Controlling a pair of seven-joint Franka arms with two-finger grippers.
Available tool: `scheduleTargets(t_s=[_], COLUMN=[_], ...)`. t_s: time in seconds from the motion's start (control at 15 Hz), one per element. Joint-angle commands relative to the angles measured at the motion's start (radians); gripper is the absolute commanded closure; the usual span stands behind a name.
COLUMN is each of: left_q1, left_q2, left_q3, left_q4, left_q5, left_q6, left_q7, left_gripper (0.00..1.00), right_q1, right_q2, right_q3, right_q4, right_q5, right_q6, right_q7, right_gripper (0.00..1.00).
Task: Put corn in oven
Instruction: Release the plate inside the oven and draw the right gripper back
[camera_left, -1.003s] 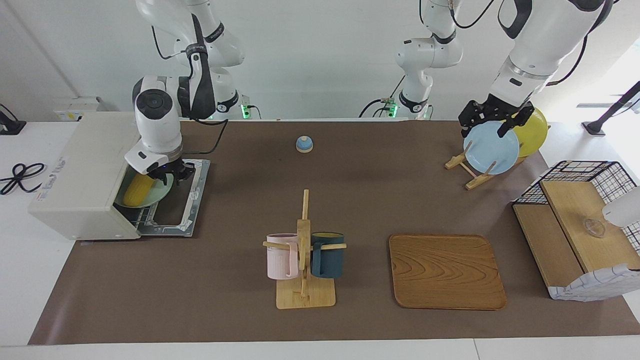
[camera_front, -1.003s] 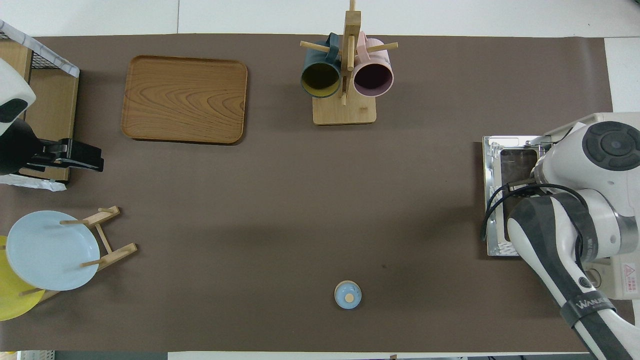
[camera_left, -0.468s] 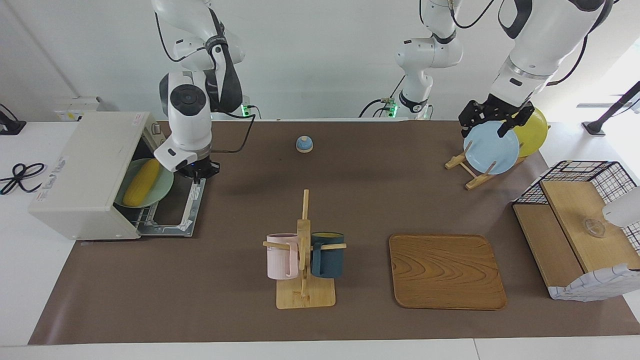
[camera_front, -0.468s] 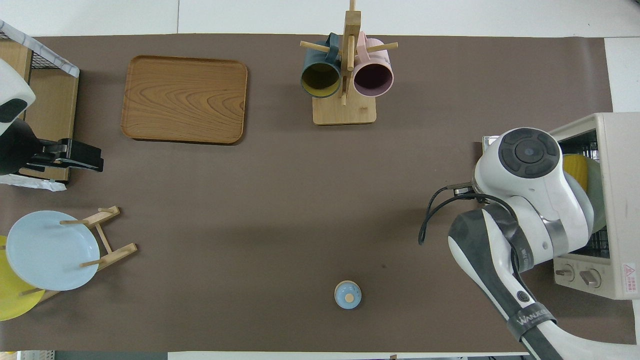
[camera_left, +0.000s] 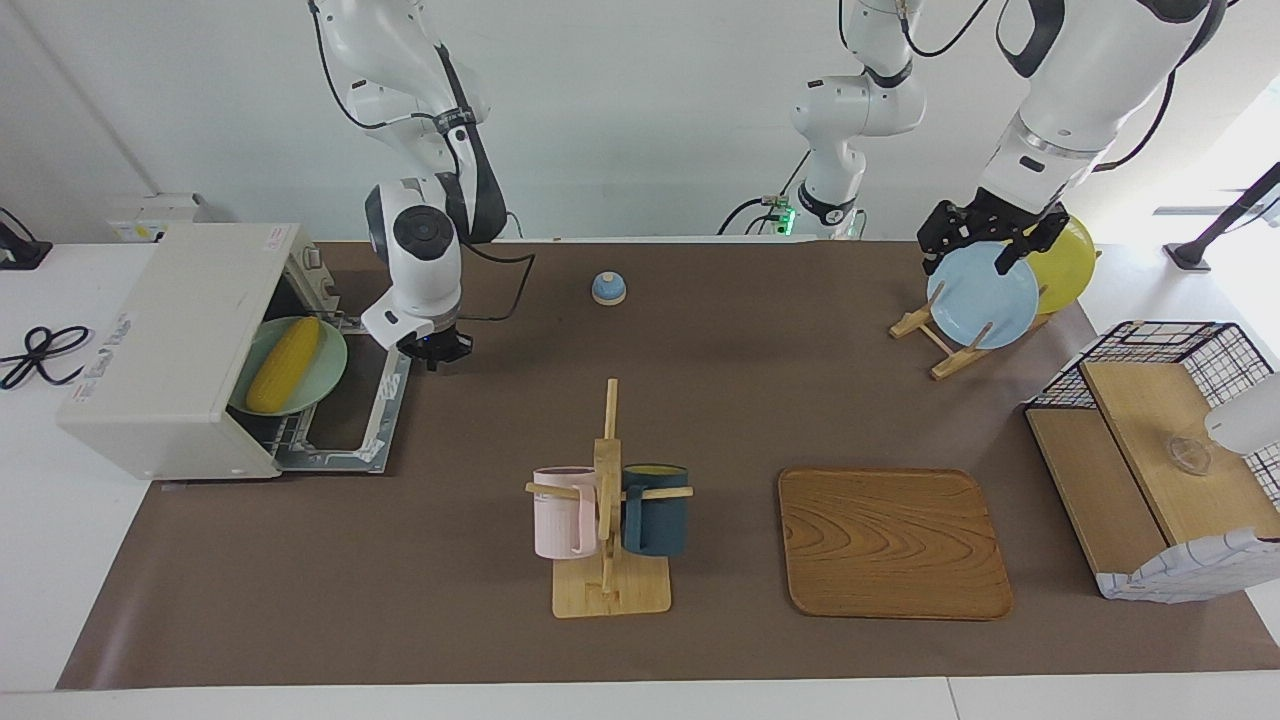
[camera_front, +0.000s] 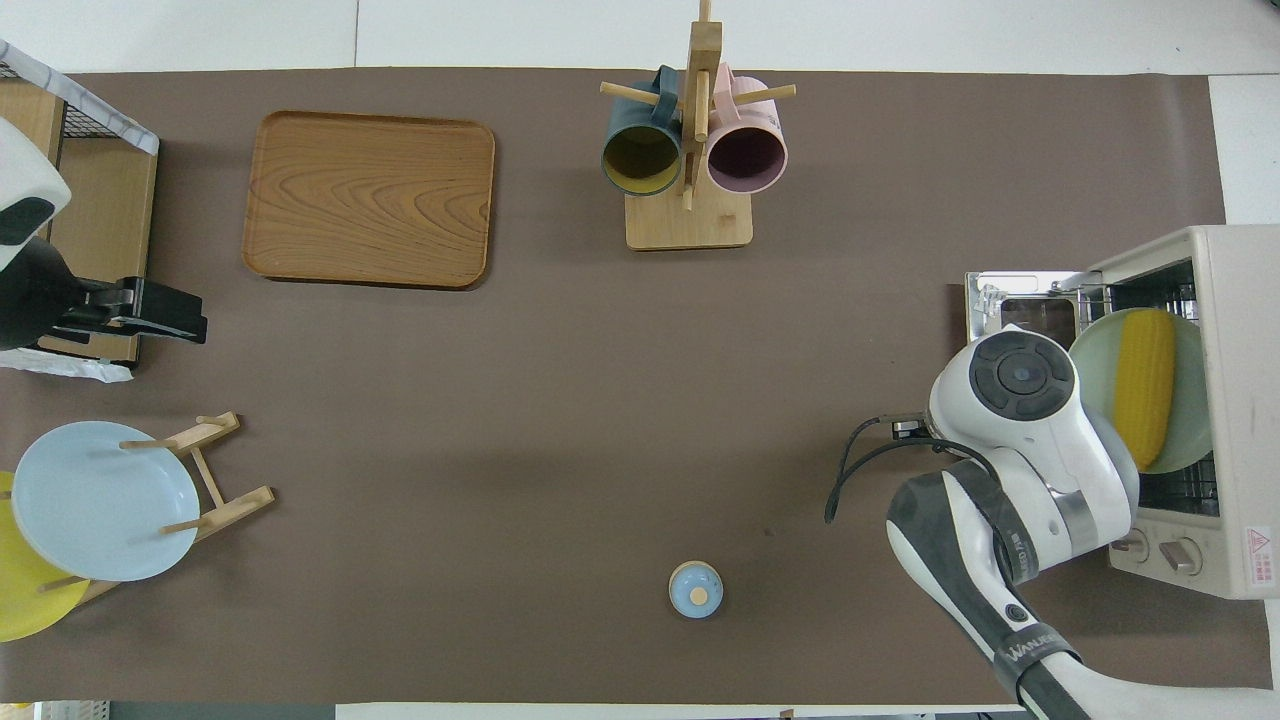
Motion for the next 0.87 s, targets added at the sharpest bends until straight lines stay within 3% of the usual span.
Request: scheduleTargets(t_s=[0.0, 0.33, 0.8], left_q1=[0.015, 0.015, 0.015], left_q2=[-0.013, -0.013, -0.013], left_q3=[-0.012, -0.012, -0.012], left_q4=[-0.008, -0.008, -0.008], left_q5=[0.013, 0.013, 0.013], left_q6=[-0.011, -0.011, -0.011], left_q7=[-0.002, -0.002, -0.002], left_gripper=[0.00, 0.00, 0.00], right_q1=[-0.014, -0.036, -0.037], right_q2=[-0.043, -0.067, -0.070], right_q3=[0.002, 0.000, -0.002], right_q4=[-0.047, -0.101, -0.101], right_q5=[-0.006, -0.035, -0.095], right_q6=[0.010, 0.017, -0.023], right_q7=[0.014, 0.020, 0.020], right_gripper=[1.00, 1.00, 1.00])
